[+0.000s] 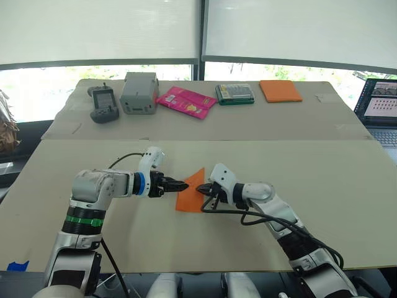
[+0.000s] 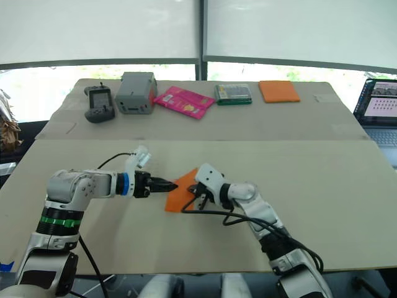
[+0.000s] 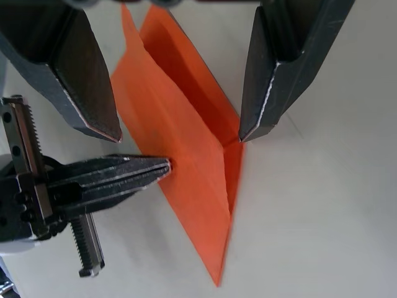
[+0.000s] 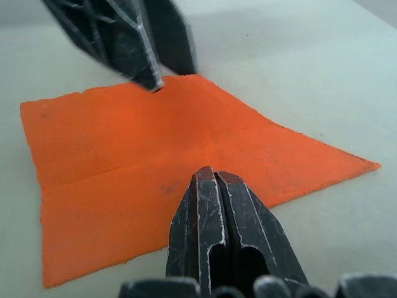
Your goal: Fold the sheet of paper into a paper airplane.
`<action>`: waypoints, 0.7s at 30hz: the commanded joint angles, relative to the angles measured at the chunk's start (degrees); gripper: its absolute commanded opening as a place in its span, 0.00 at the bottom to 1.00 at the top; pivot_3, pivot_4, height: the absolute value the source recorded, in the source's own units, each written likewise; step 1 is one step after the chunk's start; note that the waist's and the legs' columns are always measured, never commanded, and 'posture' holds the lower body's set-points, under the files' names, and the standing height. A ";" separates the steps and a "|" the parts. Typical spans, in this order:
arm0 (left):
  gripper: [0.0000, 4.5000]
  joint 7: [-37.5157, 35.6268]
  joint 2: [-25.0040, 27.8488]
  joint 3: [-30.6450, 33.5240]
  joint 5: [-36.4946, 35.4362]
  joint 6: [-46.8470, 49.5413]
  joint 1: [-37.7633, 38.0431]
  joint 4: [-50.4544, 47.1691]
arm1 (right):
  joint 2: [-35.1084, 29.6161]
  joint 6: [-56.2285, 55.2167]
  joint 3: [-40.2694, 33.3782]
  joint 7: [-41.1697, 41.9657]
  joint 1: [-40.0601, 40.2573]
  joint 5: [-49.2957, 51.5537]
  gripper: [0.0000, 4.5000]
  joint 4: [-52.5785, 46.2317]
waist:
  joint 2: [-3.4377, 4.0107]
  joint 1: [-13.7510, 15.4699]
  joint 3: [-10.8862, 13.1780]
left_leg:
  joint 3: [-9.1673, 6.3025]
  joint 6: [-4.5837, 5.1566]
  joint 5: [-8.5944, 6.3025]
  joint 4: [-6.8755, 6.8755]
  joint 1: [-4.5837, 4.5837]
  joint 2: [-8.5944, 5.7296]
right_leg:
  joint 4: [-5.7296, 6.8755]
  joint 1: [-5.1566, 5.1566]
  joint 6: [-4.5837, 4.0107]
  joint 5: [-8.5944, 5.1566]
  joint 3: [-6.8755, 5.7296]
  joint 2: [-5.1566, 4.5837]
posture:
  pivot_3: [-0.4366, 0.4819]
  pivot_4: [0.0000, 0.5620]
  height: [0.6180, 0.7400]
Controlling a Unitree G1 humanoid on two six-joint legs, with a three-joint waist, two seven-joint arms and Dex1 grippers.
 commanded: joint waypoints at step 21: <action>0.00 16.39 -15.59 16.52 -0.65 14.56 -5.59 8.65 | -11.62 11.49 -15.46 -0.97 2.61 7.33 0.00 -22.66 | -0.01 0.40 0.00 | -0.04 -0.02 0.01 0.00 -0.05 -0.05 | -0.02 -0.01 0.01 0.00 0.00 -0.07 | 0.48 0.27 1.00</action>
